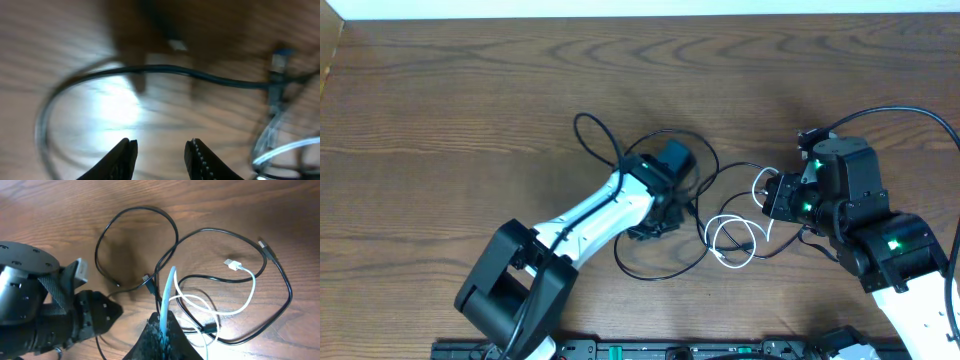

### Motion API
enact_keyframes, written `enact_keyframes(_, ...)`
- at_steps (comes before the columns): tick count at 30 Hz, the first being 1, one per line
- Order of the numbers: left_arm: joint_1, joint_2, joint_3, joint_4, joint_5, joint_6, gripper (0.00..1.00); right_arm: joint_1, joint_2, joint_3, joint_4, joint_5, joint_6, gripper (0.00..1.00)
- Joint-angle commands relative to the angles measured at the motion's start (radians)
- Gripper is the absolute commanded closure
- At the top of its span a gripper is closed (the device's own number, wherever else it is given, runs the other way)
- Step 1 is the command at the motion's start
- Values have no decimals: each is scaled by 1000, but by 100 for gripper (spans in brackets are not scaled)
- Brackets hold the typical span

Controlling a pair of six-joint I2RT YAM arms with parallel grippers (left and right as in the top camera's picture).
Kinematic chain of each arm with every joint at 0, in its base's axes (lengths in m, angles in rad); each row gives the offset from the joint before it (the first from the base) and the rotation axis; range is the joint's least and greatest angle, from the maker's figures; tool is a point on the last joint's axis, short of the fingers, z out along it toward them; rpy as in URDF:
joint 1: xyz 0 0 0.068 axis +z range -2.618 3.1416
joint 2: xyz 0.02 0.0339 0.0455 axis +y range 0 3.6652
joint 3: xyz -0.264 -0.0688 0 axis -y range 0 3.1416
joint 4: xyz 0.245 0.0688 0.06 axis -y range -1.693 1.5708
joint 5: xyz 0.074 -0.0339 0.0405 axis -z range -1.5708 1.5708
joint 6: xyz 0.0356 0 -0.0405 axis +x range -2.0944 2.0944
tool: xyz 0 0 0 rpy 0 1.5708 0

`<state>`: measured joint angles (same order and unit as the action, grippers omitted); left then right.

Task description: Untangle cables

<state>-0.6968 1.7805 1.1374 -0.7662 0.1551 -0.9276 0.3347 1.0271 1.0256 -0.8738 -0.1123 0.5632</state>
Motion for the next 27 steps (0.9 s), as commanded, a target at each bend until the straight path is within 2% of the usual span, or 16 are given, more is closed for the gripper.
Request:
enact_keyframes(1, -27, 10, 6, 21, 3, -20, 62, 1, -1, 7, -2, -3, 4, 99)
enact_keyframes(7, -29, 10, 2, 21, -63, -43, 62, 1, -1, 7, -10, -3, 4, 99)
enact_keyframes(27, -29, 11, -41, 21, -116, -43, 63, 1, -1, 7, -17, -3, 4, 99)
